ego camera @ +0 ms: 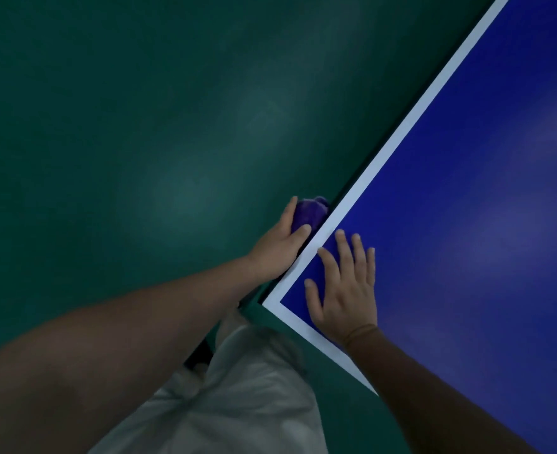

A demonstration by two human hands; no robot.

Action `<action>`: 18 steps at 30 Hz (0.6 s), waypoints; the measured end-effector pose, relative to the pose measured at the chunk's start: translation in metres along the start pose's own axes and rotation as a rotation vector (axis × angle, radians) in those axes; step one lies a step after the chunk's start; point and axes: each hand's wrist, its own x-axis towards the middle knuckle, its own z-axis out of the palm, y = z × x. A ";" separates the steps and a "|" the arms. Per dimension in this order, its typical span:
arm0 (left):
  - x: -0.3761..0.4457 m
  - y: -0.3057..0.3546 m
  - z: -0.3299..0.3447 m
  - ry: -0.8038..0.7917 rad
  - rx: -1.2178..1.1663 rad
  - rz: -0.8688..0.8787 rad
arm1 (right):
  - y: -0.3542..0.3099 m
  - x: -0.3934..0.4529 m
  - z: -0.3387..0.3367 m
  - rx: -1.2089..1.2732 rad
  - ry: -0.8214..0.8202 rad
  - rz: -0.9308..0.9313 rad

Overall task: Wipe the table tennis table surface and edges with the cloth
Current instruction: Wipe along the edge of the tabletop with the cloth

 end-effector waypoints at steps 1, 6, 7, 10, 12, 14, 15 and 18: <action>-0.008 -0.005 0.000 0.014 -0.029 -0.004 | 0.000 0.000 0.000 0.005 -0.009 0.006; -0.046 -0.031 -0.008 0.025 -0.075 -0.036 | -0.002 0.003 0.000 0.039 -0.015 0.034; -0.048 -0.034 -0.008 0.021 -0.072 -0.028 | -0.001 0.002 0.000 0.042 -0.016 0.032; -0.038 -0.026 -0.006 0.008 -0.066 0.017 | -0.001 0.004 -0.001 0.061 -0.018 0.056; -0.020 -0.012 -0.003 0.005 -0.055 0.049 | -0.004 0.006 -0.001 0.082 -0.004 0.088; 0.006 0.005 0.000 0.016 -0.021 0.089 | -0.008 0.009 -0.004 0.113 0.042 0.132; 0.019 0.014 0.001 0.023 0.002 0.096 | -0.008 0.012 -0.006 0.124 0.071 0.150; 0.054 0.040 0.002 -0.023 0.026 0.092 | 0.006 0.037 -0.015 0.135 0.140 0.190</action>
